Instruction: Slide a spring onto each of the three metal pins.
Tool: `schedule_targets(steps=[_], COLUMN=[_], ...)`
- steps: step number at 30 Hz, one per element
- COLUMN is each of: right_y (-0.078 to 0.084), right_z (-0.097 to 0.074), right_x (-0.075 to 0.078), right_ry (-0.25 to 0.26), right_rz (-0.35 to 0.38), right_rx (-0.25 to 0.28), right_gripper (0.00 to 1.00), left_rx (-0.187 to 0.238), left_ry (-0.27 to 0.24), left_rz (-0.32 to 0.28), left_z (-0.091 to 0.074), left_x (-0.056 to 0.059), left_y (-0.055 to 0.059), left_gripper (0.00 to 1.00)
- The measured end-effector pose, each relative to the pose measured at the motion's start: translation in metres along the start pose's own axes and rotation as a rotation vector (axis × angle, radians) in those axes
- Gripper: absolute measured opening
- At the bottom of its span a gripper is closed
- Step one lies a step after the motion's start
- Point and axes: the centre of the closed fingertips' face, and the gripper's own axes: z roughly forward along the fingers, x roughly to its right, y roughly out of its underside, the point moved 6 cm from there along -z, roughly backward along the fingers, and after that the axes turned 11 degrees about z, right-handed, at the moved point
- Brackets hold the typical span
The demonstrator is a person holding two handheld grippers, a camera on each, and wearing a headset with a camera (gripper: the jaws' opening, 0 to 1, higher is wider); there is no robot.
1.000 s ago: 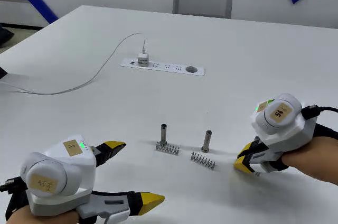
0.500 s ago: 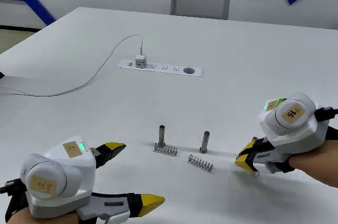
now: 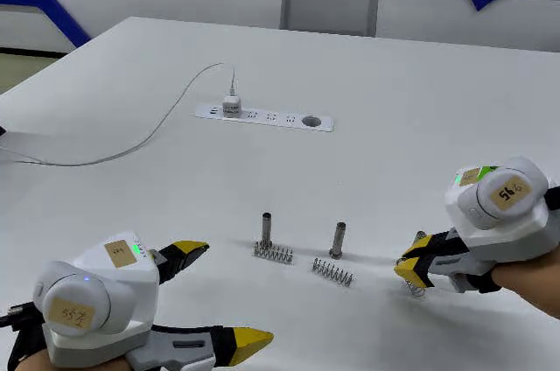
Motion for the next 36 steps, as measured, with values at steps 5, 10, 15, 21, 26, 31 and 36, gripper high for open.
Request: schedule_targets(steps=[5, 10, 15, 21, 26, 31, 36], right_y=[0.0, 0.001, 0.002, 0.001, 0.0, -0.005, -0.01], right_z=[-0.003, -0.005, -0.006, -0.012, -0.017, -0.024, -0.031], right_x=[-0.001, -0.003, -0.002, -0.001, -0.001, -0.002, -0.002], right_ry=[0.003, 0.004, 0.003, 0.001, 0.004, 0.007, 0.01], right_rz=[0.016, 0.03, 0.056, 0.092, 0.105, 0.116, 0.128], right_rx=[0.02, 0.035, 0.058, 0.104, 0.139, 0.174, 0.208], right_gripper=[0.12, 0.12, 0.12, 0.12, 0.12, 0.12, 0.12], left_rx=[0.001, -0.001, 0.002, 0.003, 0.007, 0.008, 0.007], left_ry=[-0.001, -0.003, -0.008, -0.009, -0.013, -0.019, -0.022], left_rz=[0.0, -0.002, -0.003, -0.006, -0.009, -0.012, -0.013], left_z=[0.0, -0.001, -0.001, 0.0, 0.0, 0.0, 0.0], left_x=[0.001, 0.001, 0.001, 0.001, 0.0, -0.001, -0.001], left_y=[0.0, 0.001, 0.0, 0.001, 0.0, 0.0, 0.001], left_gripper=[0.83, 0.83, 0.84, 0.84, 0.84, 0.85, 0.85])
